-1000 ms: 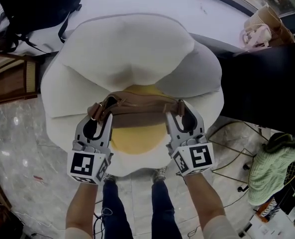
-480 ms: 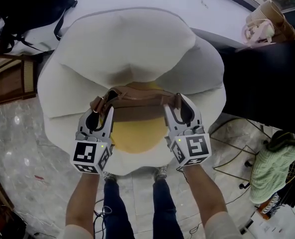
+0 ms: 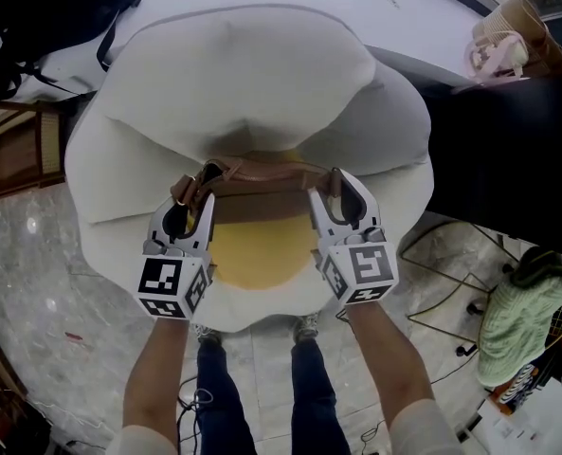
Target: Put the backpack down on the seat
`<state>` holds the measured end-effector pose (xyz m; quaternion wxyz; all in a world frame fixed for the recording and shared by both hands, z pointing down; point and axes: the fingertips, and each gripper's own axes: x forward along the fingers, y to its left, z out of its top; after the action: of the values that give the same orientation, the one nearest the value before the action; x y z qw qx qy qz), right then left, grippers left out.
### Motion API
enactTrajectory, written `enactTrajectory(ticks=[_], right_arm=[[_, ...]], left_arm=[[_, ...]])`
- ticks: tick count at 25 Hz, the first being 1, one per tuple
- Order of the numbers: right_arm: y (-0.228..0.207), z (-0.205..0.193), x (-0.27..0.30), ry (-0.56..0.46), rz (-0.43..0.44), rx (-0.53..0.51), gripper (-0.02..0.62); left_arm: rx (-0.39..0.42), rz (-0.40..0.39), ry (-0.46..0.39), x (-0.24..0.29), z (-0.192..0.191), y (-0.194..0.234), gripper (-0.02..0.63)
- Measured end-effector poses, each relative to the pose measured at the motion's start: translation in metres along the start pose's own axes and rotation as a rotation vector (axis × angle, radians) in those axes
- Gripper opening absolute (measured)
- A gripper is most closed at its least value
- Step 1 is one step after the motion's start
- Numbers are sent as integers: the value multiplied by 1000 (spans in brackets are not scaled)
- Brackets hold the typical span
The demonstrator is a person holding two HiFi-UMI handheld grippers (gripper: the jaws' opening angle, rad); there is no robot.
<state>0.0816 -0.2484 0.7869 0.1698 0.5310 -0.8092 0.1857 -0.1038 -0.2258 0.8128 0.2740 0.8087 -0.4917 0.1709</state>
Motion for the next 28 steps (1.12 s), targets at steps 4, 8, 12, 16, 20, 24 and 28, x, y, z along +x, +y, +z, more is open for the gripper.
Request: enactTrajectory(ticks=[4,8,12,16,20,24,28], right_arm=[[-1,-9,6,18,-2,6,190],[-4,-18,11,35,-7,21,190],[-6,-27,14,50,-13,24,190],[-10,-32,18,58,-14,29,190],[-14,-38,24,70,-21,49,190],[-16,-40,32,79,-18,39,190],[-20,-41,44,87,-20,33,192]], left_arm=[[-3,3,20,7,-6,5,115],[-3,6,41,15,-13,8,115],[-5,6,57,22,-20,10,117],[-3,5,69,30,-23,12,117],[1,2,92,39,-26,15,117],[-14,-4,115,47,-28,20,117],[-20,-2,139,57,-29,27,120]])
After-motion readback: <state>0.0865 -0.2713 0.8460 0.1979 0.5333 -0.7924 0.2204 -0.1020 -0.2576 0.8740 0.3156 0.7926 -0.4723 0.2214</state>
